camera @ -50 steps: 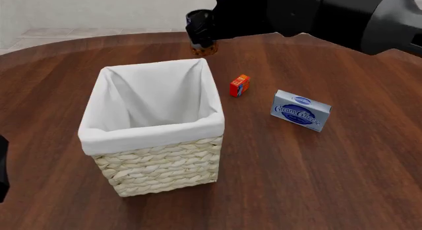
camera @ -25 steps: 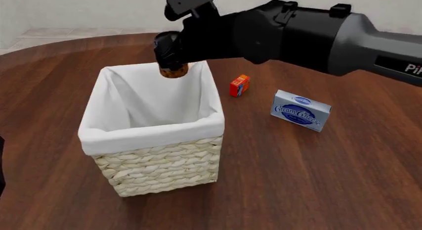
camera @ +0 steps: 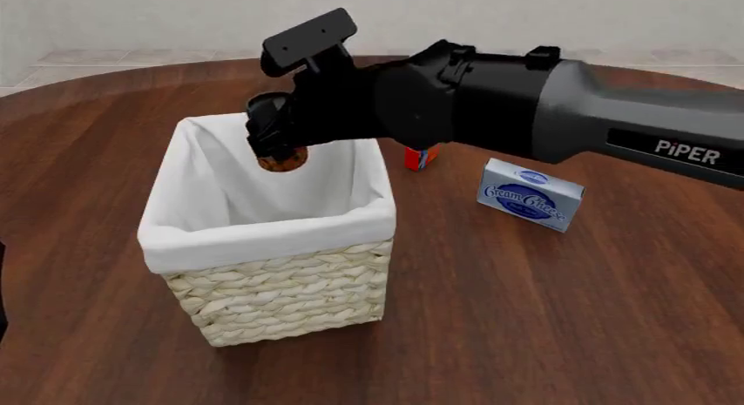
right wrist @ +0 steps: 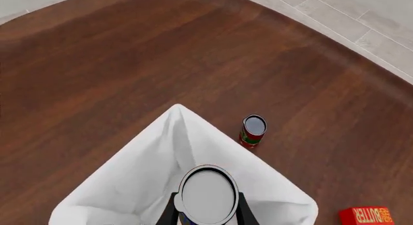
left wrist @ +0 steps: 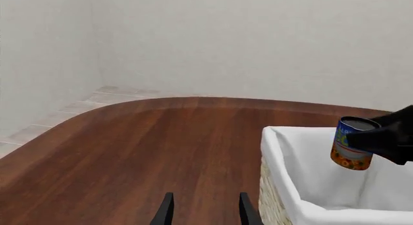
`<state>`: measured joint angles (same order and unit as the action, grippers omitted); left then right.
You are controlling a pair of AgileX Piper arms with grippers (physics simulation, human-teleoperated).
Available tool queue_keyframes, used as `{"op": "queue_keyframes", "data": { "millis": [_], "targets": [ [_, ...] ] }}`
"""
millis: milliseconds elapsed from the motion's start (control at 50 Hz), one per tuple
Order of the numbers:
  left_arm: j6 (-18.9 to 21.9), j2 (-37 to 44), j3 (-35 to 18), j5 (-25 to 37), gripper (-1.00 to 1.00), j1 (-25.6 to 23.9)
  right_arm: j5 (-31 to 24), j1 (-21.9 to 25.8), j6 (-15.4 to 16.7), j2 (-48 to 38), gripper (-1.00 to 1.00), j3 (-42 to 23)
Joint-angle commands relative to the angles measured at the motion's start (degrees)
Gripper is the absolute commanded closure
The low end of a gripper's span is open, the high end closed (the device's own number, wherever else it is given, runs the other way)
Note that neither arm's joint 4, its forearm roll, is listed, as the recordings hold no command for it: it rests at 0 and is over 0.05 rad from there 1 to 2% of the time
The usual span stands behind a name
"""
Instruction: Pick up the alphabet soup and put it in the basket.
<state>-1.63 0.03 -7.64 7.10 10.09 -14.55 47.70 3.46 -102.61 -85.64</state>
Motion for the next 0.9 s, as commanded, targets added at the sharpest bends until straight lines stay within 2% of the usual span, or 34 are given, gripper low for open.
{"op": "queue_keyframes", "data": {
  "millis": [20,460,900],
  "targets": [
    [0.0,0.0,0.3,-0.3,-1.0,0.2,0.2,1.0,-2.4,-1.7,1.0,-0.7],
    [-0.1,0.0,0.9,-0.9,-1.0,0.5,-0.4,1.0,-0.4,-4.2,1.0,0.2],
    [-0.1,0.0,1.1,-1.1,-1.0,0.3,0.1,0.8,-1.0,-6.5,1.0,0.3]
  ]
}}
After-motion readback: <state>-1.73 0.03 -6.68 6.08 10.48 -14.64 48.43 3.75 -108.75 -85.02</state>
